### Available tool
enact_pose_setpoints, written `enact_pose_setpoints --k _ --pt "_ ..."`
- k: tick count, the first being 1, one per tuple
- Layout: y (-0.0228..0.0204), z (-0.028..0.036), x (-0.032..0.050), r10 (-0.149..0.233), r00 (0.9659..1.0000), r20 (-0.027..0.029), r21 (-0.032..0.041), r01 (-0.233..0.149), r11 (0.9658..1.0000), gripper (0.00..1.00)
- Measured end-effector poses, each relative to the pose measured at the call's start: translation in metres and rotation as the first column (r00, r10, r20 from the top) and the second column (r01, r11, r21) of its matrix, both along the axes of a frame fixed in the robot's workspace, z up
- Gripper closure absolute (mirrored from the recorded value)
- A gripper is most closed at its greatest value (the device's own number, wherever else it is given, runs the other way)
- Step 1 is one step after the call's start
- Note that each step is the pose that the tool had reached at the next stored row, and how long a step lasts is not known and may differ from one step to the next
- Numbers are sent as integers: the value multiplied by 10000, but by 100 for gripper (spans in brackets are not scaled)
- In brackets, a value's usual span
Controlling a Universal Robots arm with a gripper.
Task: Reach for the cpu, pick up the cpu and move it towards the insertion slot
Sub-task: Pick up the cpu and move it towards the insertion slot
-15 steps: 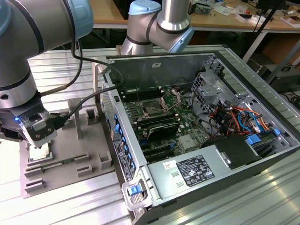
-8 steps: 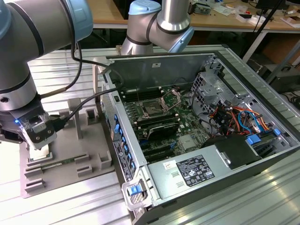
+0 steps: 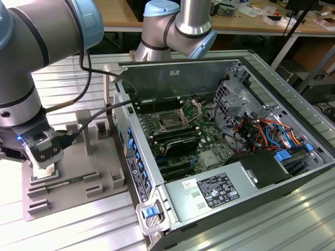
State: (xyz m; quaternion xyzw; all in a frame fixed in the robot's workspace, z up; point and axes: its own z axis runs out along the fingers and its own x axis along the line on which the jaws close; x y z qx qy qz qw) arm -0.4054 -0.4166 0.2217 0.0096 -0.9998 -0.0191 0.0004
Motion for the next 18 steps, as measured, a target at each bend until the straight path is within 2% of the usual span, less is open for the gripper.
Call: enact_pose_setpoints --k 5,6,7,8,15,18 --pt "-2 -12 0 0 10000 0 -1 0 10000 89" --pt "-2 -13 0 0 10000 0 0 0 10000 76" --pt "-2 -18 -1 0 10000 0 0 0 10000 52" --pt "-2 -55 -3 0 10000 0 1 0 10000 52" --pt "-2 -123 -3 1 10000 0 0 -1 10000 52" --pt "-2 -140 -3 368 9993 -1 -1 -368 9993 52"
